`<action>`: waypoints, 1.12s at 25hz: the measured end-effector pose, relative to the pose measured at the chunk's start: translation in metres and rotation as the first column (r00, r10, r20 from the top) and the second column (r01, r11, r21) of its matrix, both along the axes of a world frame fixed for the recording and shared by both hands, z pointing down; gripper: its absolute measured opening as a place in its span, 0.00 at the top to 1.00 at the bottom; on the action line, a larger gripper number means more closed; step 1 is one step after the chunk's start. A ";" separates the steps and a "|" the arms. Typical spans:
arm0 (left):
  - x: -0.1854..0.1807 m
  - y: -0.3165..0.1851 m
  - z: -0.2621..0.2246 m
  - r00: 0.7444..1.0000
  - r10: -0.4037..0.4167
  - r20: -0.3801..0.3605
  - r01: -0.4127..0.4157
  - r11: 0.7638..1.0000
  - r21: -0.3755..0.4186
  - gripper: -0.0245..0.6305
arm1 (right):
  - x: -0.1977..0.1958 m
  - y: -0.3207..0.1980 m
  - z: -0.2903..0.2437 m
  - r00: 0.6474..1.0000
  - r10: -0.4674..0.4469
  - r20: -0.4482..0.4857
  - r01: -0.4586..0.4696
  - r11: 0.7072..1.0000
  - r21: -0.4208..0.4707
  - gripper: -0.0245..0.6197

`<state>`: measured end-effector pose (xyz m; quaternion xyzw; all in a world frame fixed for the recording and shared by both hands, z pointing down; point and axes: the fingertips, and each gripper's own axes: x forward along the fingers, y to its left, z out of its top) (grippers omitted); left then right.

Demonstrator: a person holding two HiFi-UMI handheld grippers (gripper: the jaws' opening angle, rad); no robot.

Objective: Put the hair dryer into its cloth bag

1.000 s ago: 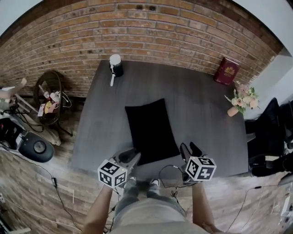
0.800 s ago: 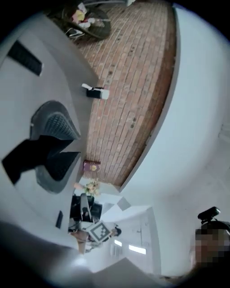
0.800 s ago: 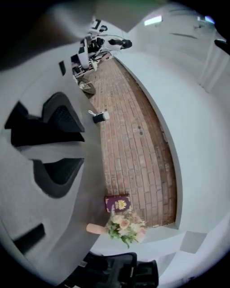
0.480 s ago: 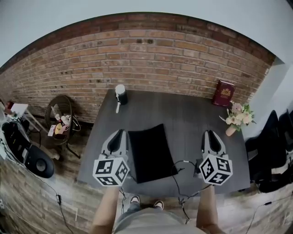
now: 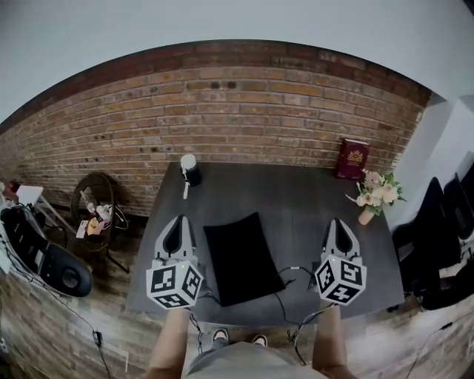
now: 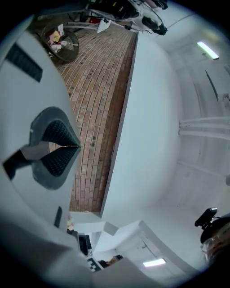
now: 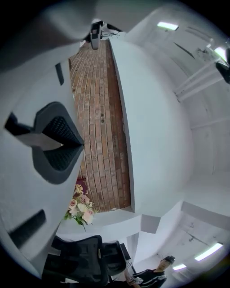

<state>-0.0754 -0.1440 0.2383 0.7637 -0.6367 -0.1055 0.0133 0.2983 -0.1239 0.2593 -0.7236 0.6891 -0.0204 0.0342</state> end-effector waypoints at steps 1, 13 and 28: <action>0.000 0.000 0.003 1.000 0.000 0.006 0.000 1.000 -0.008 0.95 | 0.000 0.002 0.004 1.000 0.010 -0.012 -0.010 1.000 -0.009 0.96; -0.001 -0.008 0.020 0.998 0.054 0.011 -0.053 0.997 -0.051 0.95 | -0.015 0.010 0.012 1.000 0.005 -0.016 -0.005 1.000 -0.029 0.96; 0.005 -0.008 0.031 0.996 0.088 -0.002 -0.088 0.993 -0.078 0.95 | -0.024 0.016 0.015 1.000 -0.004 -0.024 0.003 0.999 -0.050 0.96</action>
